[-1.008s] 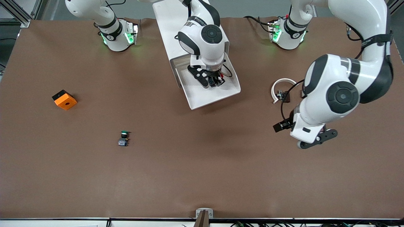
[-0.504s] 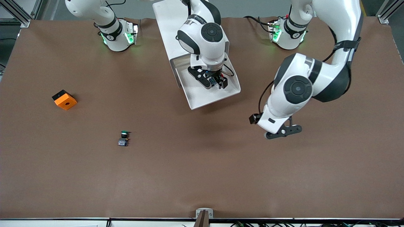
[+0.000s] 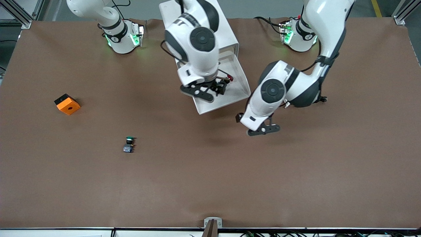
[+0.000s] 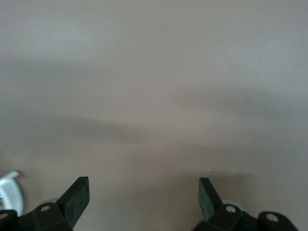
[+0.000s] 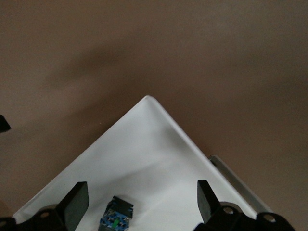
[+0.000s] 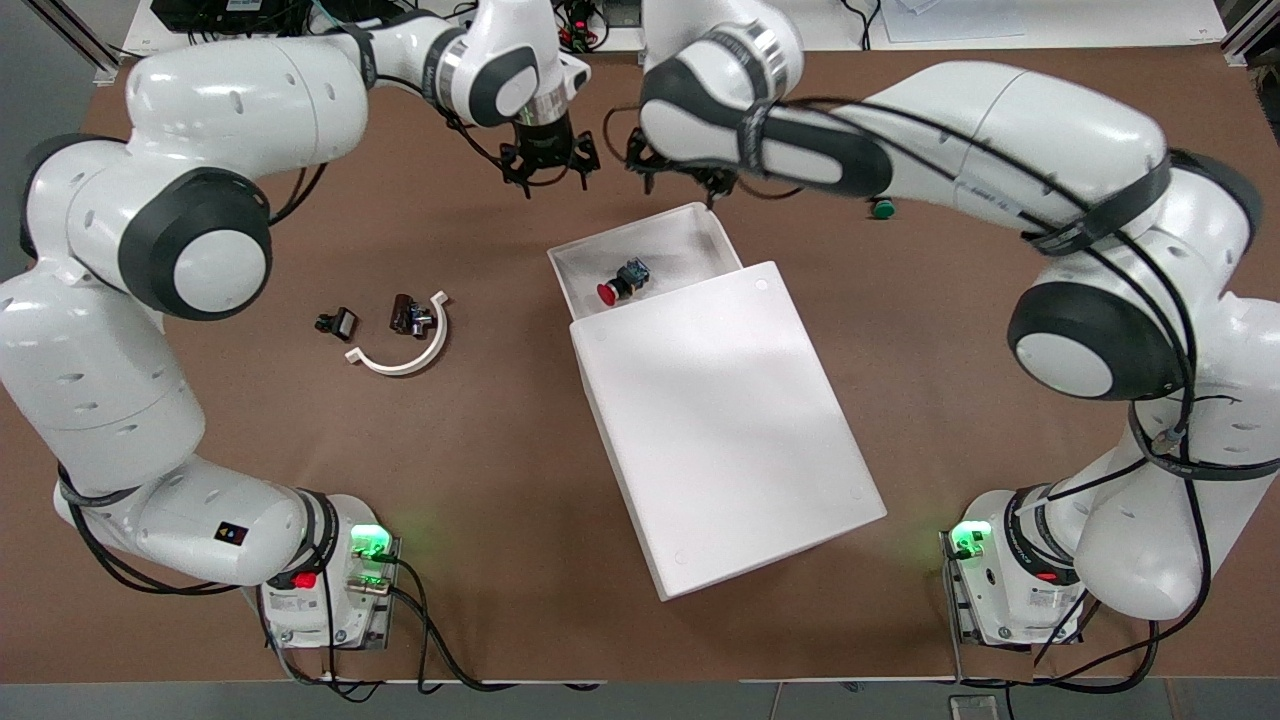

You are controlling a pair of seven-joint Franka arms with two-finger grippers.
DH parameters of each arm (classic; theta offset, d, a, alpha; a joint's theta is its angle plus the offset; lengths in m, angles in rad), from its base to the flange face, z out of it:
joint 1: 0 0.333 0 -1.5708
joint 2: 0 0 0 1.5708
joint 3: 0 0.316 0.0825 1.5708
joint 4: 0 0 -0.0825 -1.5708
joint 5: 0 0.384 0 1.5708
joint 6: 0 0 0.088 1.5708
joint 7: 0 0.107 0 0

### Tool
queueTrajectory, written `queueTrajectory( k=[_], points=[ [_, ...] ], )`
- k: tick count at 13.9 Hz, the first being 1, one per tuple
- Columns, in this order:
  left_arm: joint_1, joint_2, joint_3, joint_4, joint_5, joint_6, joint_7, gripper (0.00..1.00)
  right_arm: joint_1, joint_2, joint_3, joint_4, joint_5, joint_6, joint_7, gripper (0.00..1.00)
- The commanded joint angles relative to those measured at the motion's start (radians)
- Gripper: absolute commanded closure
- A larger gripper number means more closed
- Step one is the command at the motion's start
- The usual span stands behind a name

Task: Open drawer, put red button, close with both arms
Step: 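Push the drawer closed with the left gripper while the right gripper withdraws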

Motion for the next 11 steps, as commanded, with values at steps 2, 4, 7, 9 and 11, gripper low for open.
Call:
queueTrajectory(
  k=[2,4,7,9,11],
  points=[
    [-0.069,0.049,-0.004,0.014,-0.009,0.019,-0.105,0.0,-0.182,-0.086,0.016,-0.011,-0.008,-0.11,-0.343,0.0],
    [-0.117,0.062,-0.004,0.02,-0.009,0.019,-0.139,0.0,-0.302,-0.126,0.016,-0.01,-0.014,-0.172,-0.544,0.0],
    [-0.163,0.06,-0.006,0.019,-0.071,0.019,-0.175,0.0,-0.474,-0.175,0.016,-0.01,-0.025,-0.253,-0.803,0.0],
    [-0.192,0.051,-0.006,0.013,-0.123,0.01,-0.179,0.0,-0.573,-0.189,0.016,-0.01,-0.043,-0.302,-0.943,0.0],
    [-0.204,0.054,-0.021,0.01,-0.177,0.008,-0.179,0.0,-0.643,-0.2,0.016,-0.01,-0.077,-0.33,-1.021,0.0]
  ],
)
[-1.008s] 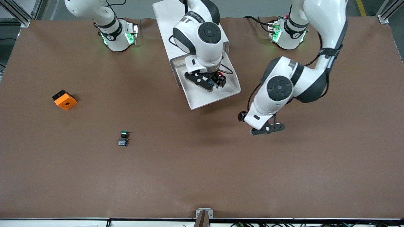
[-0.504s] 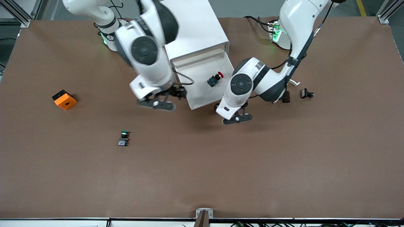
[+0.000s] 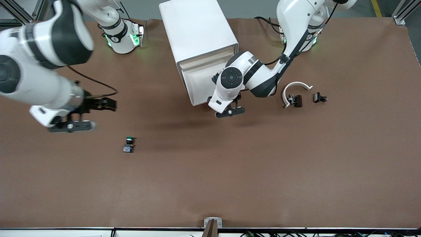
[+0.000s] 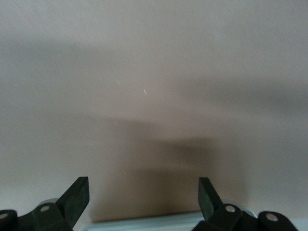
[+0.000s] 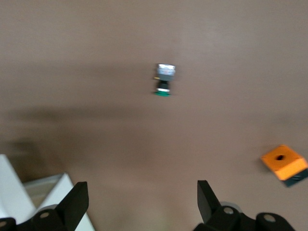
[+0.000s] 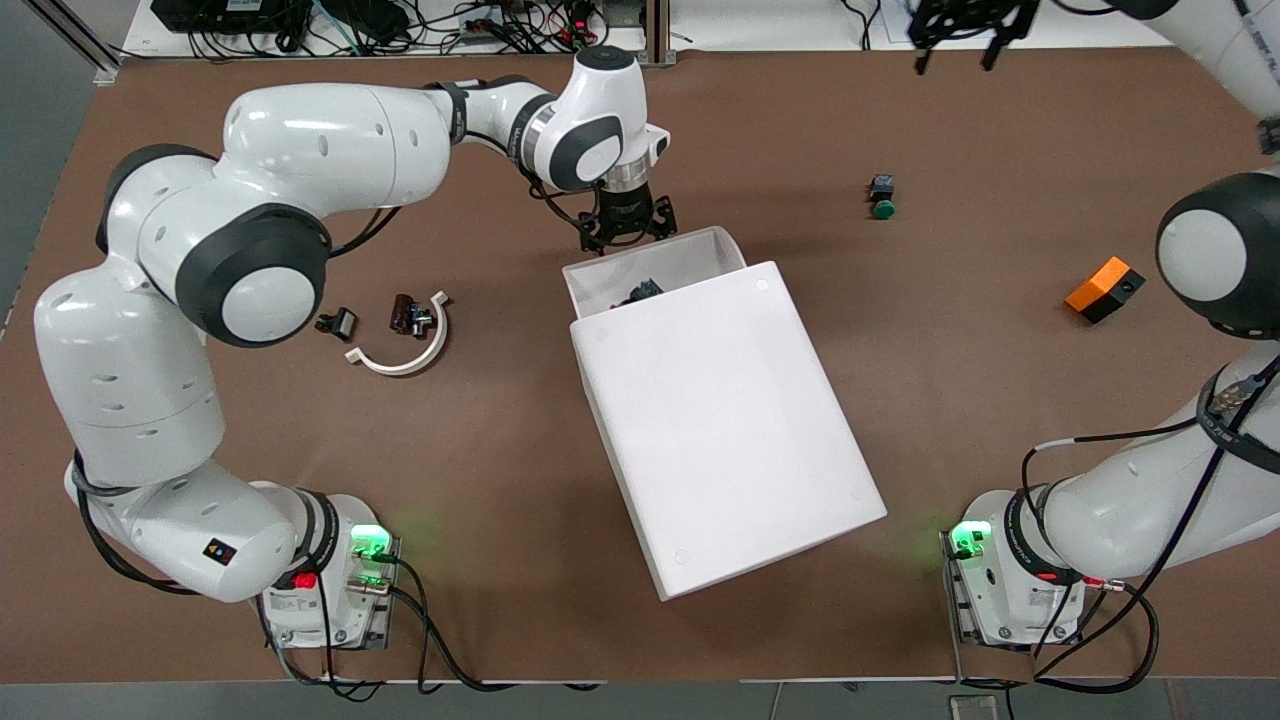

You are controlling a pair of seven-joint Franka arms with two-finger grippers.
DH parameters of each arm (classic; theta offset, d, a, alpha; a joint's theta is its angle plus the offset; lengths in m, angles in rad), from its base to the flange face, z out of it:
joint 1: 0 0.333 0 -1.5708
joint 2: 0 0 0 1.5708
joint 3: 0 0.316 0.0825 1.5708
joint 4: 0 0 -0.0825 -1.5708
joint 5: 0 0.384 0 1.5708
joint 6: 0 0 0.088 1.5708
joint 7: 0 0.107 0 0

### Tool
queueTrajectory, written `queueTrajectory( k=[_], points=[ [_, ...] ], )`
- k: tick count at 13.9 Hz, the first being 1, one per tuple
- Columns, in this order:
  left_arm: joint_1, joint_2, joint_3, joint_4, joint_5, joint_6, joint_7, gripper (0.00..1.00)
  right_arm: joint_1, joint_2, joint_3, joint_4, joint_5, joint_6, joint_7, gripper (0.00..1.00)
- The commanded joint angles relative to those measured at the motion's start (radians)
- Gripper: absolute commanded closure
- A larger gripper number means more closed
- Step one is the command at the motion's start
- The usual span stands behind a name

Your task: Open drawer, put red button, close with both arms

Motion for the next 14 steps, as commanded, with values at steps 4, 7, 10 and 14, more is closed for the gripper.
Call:
queueTrajectory(
  k=[4,7,10,14],
  points=[
    [-0.073,-0.002,-0.026,-0.029,-0.054,-0.017,-0.071,0.0,-0.149,-0.023,0.024,-0.012,-0.042,-0.061,-0.086,0.0],
    [-0.119,-0.007,-0.028,-0.032,-0.056,-0.054,-0.122,0.0,-0.188,-0.023,0.026,-0.014,-0.051,-0.064,-0.087,0.0],
    [-0.127,-0.004,-0.049,-0.038,-0.059,-0.075,-0.143,0.0,-0.192,-0.022,0.026,-0.012,-0.094,-0.064,-0.135,0.0],
    [-0.131,-0.001,-0.071,-0.042,-0.057,-0.075,-0.191,0.0,-0.215,-0.019,0.026,-0.014,-0.1,-0.064,-0.149,0.0]
  ],
)
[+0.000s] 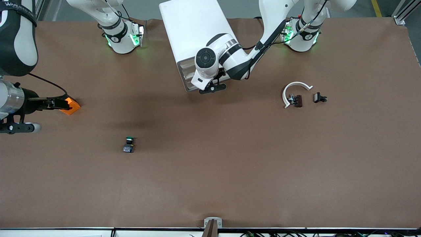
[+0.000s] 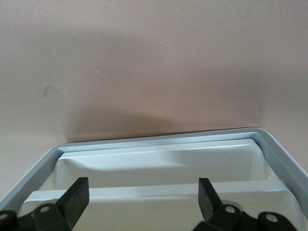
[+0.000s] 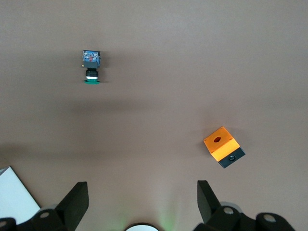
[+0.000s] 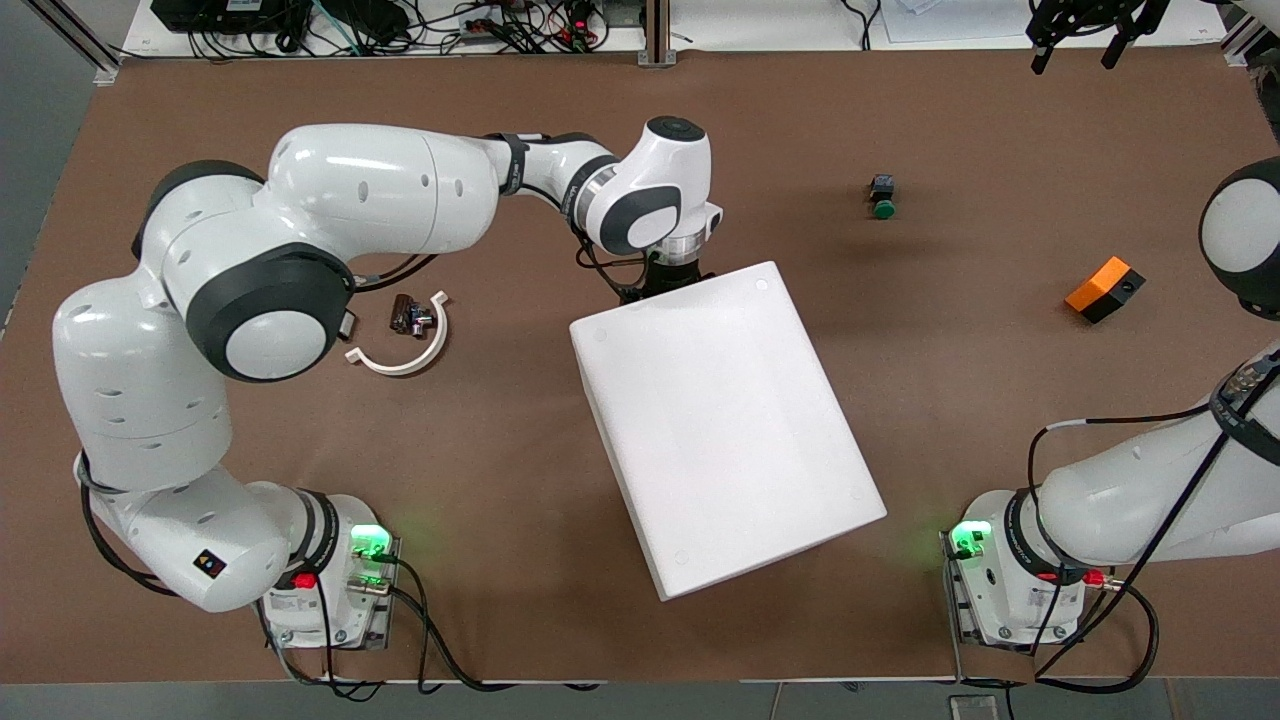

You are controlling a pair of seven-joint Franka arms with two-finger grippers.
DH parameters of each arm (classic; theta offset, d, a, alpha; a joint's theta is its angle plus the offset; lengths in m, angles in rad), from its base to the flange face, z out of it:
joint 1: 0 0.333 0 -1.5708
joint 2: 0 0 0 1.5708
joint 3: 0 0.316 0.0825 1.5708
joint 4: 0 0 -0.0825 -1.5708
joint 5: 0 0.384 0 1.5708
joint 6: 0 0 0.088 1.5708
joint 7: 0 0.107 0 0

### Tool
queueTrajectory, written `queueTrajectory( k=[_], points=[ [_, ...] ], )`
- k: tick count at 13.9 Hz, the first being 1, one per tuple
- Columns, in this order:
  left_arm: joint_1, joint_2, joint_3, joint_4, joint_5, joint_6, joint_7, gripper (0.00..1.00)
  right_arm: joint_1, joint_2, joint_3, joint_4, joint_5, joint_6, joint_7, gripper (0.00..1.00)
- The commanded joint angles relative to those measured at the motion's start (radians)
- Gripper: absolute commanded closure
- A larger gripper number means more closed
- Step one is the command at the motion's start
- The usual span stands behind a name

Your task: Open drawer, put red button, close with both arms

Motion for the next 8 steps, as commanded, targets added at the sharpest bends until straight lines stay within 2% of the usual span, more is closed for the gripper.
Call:
queueTrajectory(
  k=[1,4,6,8],
  points=[
    [-0.003,-0.005,-0.014,-0.006,-0.016,-0.011,-0.027,0.0,-0.024,-0.008,0.023,-0.01,-0.022,-0.003,-0.013,0.0],
    [0.039,-0.013,0.006,0.031,-0.004,-0.012,-0.026,0.0,-0.027,-0.008,0.024,-0.01,-0.022,-0.003,-0.013,0.0],
    [0.116,-0.016,0.026,0.075,0.002,-0.03,-0.02,0.0,-0.03,-0.008,0.021,-0.011,-0.022,-0.005,-0.009,0.0],
    [0.222,-0.036,0.028,0.145,0.051,-0.104,-0.016,0.0,-0.044,-0.008,0.023,-0.011,-0.022,-0.005,-0.006,0.0]
  ],
)
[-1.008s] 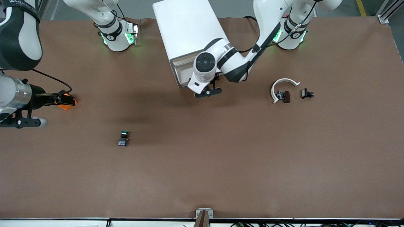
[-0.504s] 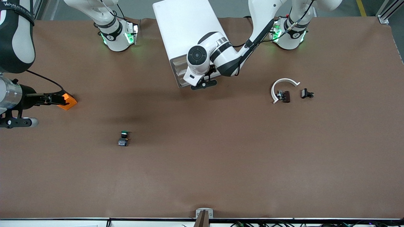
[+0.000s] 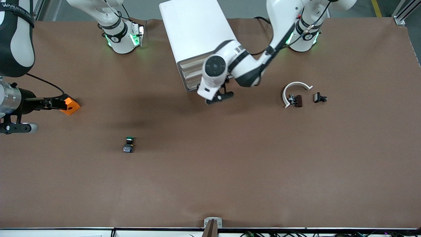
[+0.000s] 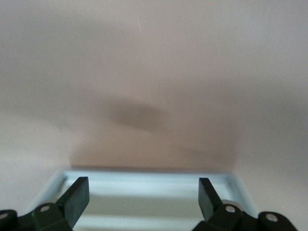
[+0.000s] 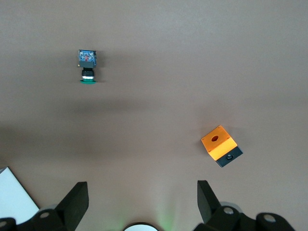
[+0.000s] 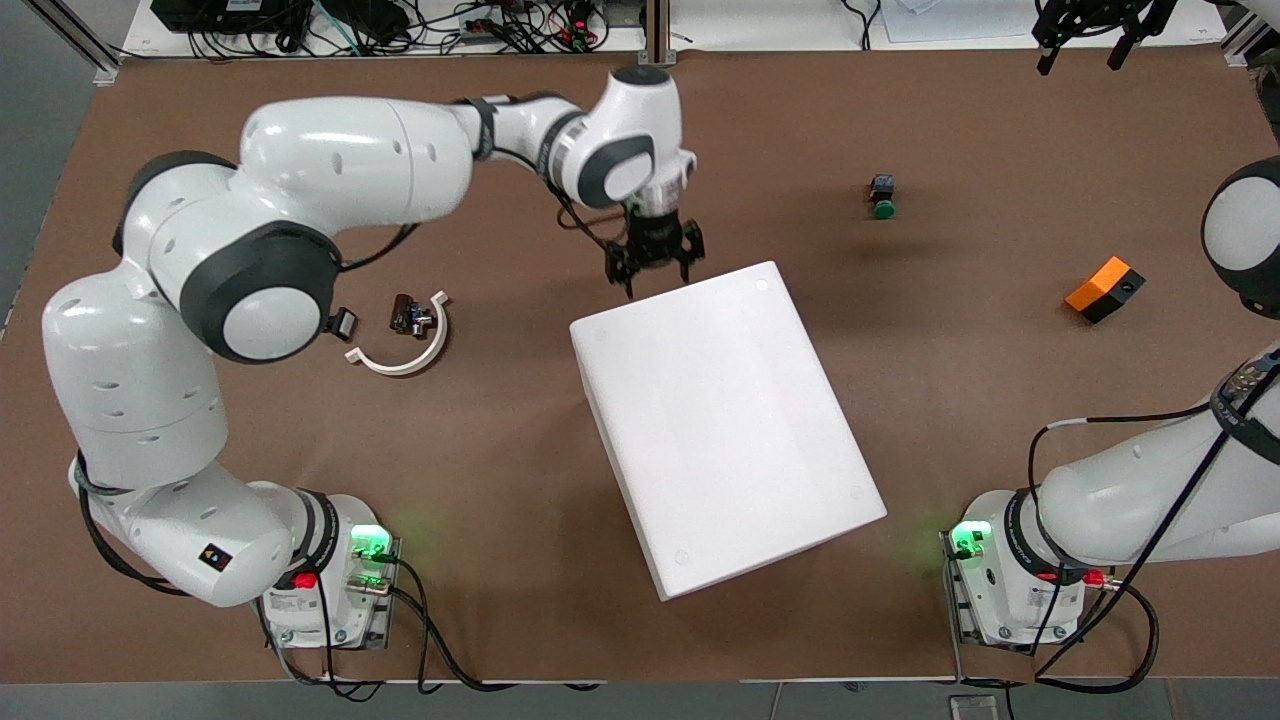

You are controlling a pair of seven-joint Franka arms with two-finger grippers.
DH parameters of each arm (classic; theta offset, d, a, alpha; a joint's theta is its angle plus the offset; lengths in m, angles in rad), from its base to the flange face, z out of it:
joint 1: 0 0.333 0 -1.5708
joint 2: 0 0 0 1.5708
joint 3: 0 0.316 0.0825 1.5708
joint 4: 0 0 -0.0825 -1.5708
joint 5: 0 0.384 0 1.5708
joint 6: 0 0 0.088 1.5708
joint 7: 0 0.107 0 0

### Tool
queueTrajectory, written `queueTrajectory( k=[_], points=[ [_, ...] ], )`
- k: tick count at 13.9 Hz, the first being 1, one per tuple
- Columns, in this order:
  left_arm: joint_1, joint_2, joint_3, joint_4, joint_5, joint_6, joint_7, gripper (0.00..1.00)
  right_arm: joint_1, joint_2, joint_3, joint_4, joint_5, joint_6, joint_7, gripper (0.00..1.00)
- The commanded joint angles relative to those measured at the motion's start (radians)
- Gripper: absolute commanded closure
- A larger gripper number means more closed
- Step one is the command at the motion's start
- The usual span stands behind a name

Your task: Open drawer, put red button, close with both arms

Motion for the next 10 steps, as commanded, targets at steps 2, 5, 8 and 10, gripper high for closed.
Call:
queueTrajectory(
  k=[2,5,8,10],
  points=[
    [0.191,-0.063,-0.005,0.106,0.138,-0.131,0.007,0.0,-0.038,-0.009,0.02,0.012,-0.023,-0.004,-0.005,0.0],
    [0.317,-0.095,-0.005,0.143,0.204,-0.136,0.009,0.0,-0.058,-0.012,0.021,0.043,-0.017,-0.007,-0.005,0.0],
    [0.412,-0.134,-0.005,0.156,0.25,-0.139,0.096,0.0,-0.059,-0.014,0.021,0.087,-0.017,-0.069,-0.004,0.0],
    [0.476,-0.186,-0.006,0.156,0.253,-0.171,0.198,0.0,-0.064,-0.019,0.021,0.097,0.007,-0.102,0.001,0.0]
  ],
)
